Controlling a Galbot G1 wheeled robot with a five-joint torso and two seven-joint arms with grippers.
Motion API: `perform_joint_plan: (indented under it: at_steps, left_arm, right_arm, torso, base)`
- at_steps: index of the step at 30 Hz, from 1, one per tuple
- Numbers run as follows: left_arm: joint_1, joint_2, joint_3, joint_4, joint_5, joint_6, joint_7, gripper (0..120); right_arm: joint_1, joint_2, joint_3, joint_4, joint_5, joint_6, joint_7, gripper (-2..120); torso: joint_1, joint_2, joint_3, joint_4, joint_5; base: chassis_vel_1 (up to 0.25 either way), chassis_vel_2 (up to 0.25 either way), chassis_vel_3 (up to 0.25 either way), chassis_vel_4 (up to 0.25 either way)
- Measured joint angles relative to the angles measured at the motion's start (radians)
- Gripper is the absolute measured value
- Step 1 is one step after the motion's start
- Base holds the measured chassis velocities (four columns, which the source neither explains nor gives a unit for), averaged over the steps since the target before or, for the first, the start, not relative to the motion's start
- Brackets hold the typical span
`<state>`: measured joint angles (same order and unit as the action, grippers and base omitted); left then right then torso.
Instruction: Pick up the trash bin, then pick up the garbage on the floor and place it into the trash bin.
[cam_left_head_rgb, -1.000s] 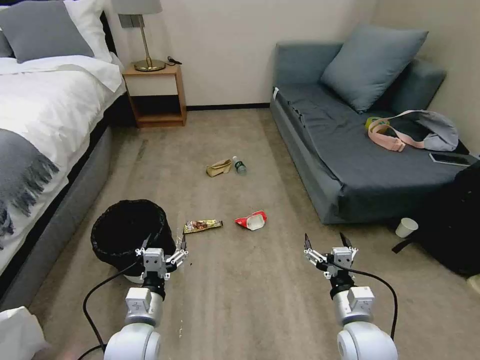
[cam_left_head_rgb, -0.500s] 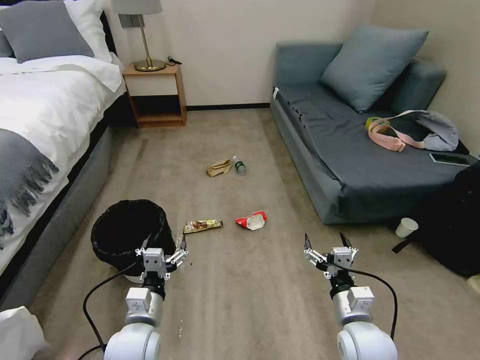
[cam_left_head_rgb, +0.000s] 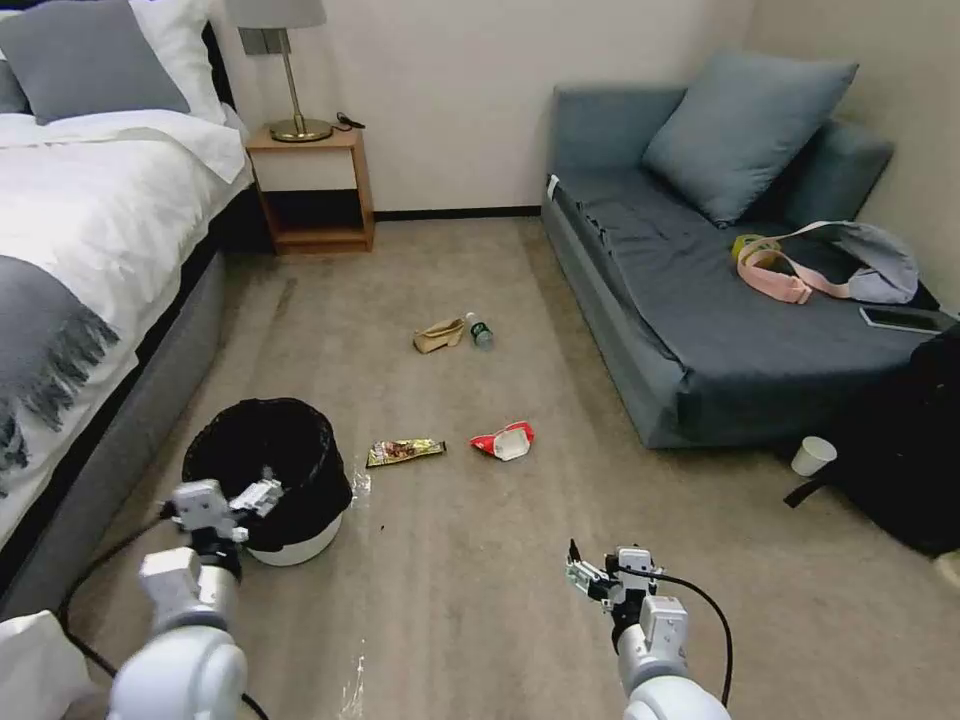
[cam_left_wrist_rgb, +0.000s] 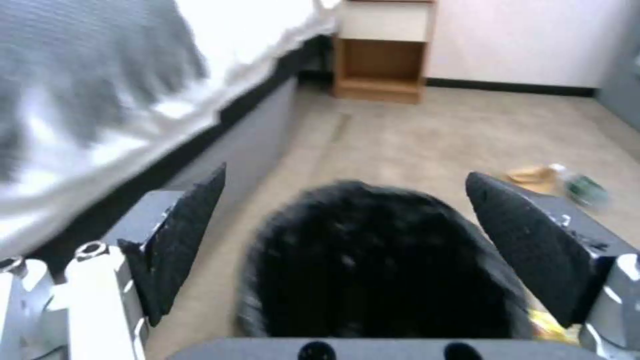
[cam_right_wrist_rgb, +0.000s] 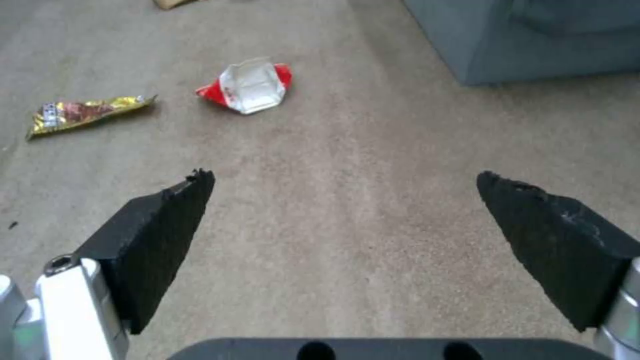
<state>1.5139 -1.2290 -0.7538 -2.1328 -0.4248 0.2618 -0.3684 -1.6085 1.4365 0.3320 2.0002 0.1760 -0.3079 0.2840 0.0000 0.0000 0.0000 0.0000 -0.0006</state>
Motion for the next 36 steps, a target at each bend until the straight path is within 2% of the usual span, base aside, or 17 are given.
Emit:
perform_joint_plan:
  at_steps: [1,4,5,7,8,9,10,11,12,15,16,18,19,21,22,25,36]
  left_arm:
    - [-0.009,0.021,-0.018,-0.012,-0.031,0.023,-0.024,90]
    - [-0.014,0.035,-0.030,-0.020,-0.051,0.037,-0.041,90]
    - [-0.026,0.063,-0.054,-0.035,-0.087,0.064,-0.071,90]
    - [-0.026,0.064,-0.054,-0.035,-0.087,0.064,-0.072,90]
    - [-0.031,0.067,-0.055,-0.036,-0.103,0.084,-0.079,90]
    - [-0.041,0.073,-0.061,-0.039,-0.118,0.104,-0.088,90]
    - [-0.055,0.077,-0.070,-0.045,-0.138,0.132,-0.102,90]
    - [-0.080,0.084,-0.083,-0.049,-0.176,0.188,-0.124,90]
    - [-0.080,0.084,-0.083,-0.049,-0.176,0.188,-0.124,90]
    - [-0.118,0.096,-0.102,-0.059,-0.232,0.268,-0.155,90]
    - [-0.122,0.097,-0.104,-0.059,-0.241,0.285,-0.159,90]
    - [-0.122,0.096,-0.103,-0.058,-0.243,0.287,-0.159,90]
    - [-0.124,0.097,-0.104,-0.059,-0.243,0.287,-0.160,90]
    - [-0.124,0.097,-0.104,-0.059,-0.242,0.287,-0.160,89]
    - [-0.124,0.096,-0.104,-0.058,-0.243,0.288,-0.160,88]
    - [-0.123,0.095,-0.104,-0.058,-0.241,0.287,-0.160,88]
    - [-0.151,0.108,-0.100,-0.020,-0.258,0.305,-0.168,83]
  right_arm:
    - [0.003,-0.006,0.003,0.003,0.004,-0.003,-0.002,100]
    - [0.005,-0.010,0.007,0.005,0.005,-0.005,-0.003,100]
    - [0.023,-0.041,0.036,0.022,0.017,-0.012,-0.028,100]
    - [0.029,-0.051,0.045,0.024,0.015,-0.011,-0.025,100]
    - [0.032,-0.062,0.046,0.030,0.022,-0.013,-0.039,100]
    - [0.047,-0.091,0.078,0.040,0.029,-0.015,-0.061,100]
    - [0.075,-0.125,0.118,0.069,0.037,-0.015,-0.095,100]
    - [0.099,-0.163,0.159,0.098,0.043,-0.013,-0.124,100]
    - [0.099,-0.163,0.159,0.098,0.043,-0.013,-0.124,100]
    - [0.127,-0.191,0.179,0.098,0.031,0.035,-0.173,100]
    - [0.135,-0.195,0.180,0.094,0.017,0.067,-0.197,100]
    - [0.137,-0.195,0.177,0.089,0.012,0.074,-0.205,100]
    - [0.142,-0.187,0.168,0.080,-0.001,0.092,-0.216,100]
    - [0.146,-0.180,0.159,0.068,-0.010,0.102,-0.221,100]
    - [0.151,-0.170,0.146,0.051,-0.021,0.110,-0.224,100]
    - [0.163,-0.153,0.124,0.026,-0.038,0.121,-0.226,100]
    - [0.191,-0.125,0.096,-0.016,-0.052,0.137,-0.226,100]
  torso:
    - [0.000,0.000,0.000,0.0000,0.0001]
    - [0.000,0.000,0.000,0.0001,0.0003]
    - [0.000,0.000,0.000,-0.0003,0.0018]
    - [0.000,0.000,0.000,0.0000,0.0011]
    - [0.000,0.000,0.000,0.0000,-0.0005]
    - [0.000,0.000,0.001,-0.0011,0.0012]
    - [0.000,0.000,0.000,0.0006,0.0024]
    - [0.000,0.000,0.000,0.0002,-0.0022]
    - [0.000,0.000,0.000,0.0002,-0.0022]
    - [0.000,0.000,0.000,-0.0002,0.0027]
    - [0.000,0.000,0.000,-0.0001,-0.0007]
    - [0.000,0.000,0.000,0.0000,-0.0013]
    - [0.000,0.000,0.000,-0.0001,0.0017]
    - [0.000,0.000,0.000,0.0001,0.0016]
    - [0.000,0.000,0.000,0.0000,-0.0005]
    - [0.000,0.000,0.000,0.0000,0.0014]
    - [0.000,0.000,0.000,-0.0001,-0.0005]
  base:
    - [0.000,0.000,0.000,0.000]
    - [0.000,0.000,0.000,0.000]
    - [0.000,0.000,0.000,0.000]
    - [0.000,0.000,0.000,0.000]
    - [0.000,0.000,0.000,0.000]
    - [0.000,0.000,0.000,0.000]
    - [0.000,0.000,0.000,0.000]
    - [0.000,0.000,0.000,0.000]
    - [0.000,0.000,0.000,0.000]
    - [0.000,0.000,0.000,0.000]
    - [0.000,0.000,0.000,0.000]
    - [0.000,0.000,0.000,0.000]
    - [0.000,0.000,0.000,0.000]
    - [0.000,0.000,0.000,0.000]
    - [0.000,0.000,0.000,0.000]
    - [0.000,0.000,0.000,0.000]
    - [0.000,0.000,0.000,0.000]
